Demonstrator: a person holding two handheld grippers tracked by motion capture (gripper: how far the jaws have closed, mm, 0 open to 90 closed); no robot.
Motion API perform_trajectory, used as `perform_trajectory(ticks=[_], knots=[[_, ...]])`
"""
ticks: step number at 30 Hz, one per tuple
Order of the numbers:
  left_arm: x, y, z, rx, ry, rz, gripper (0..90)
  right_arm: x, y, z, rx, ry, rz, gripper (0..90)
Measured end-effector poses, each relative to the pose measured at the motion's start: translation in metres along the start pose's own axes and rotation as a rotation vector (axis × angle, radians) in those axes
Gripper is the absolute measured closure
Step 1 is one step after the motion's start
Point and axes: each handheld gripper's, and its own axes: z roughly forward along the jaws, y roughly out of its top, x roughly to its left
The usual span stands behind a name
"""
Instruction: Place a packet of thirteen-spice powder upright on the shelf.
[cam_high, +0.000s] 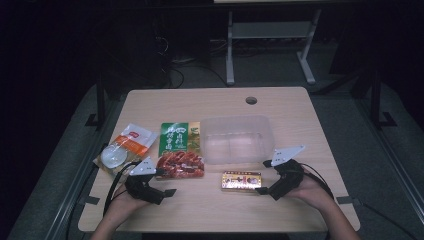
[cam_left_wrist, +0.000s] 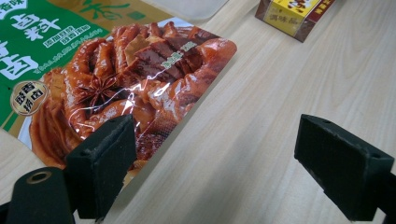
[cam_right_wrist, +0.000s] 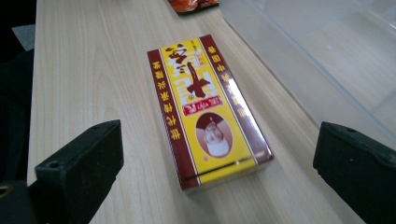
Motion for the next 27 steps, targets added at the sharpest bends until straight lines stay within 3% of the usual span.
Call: perform_trajectory(ticks=[3,10,16,23,27], knots=[[-0.002,0.000,-0.004,-0.004,-0.010,0.016,12.5,0.001,0.005,0.004,0.002,0.009,-0.020,6.6],[-0.009,-0.004,0.001,0.009,-0.042,0.047,12.4,0.001,0.008,0.010,0.025,0.019,-0.034,7.2],[-0.011,-0.004,0.002,0.013,-0.044,0.062,12.4,-0.002,0.021,0.018,0.024,0.038,-0.099,13.7],[-0.011,-0.005,0.002,0.013,-0.051,0.051,12.4,-0.002,0.016,0.025,0.083,0.036,-0.099,13.7],[-0.013,-0.006,0.001,0.012,-0.051,0.063,12.4,-0.003,0.013,0.031,0.126,0.034,-0.131,13.8]])
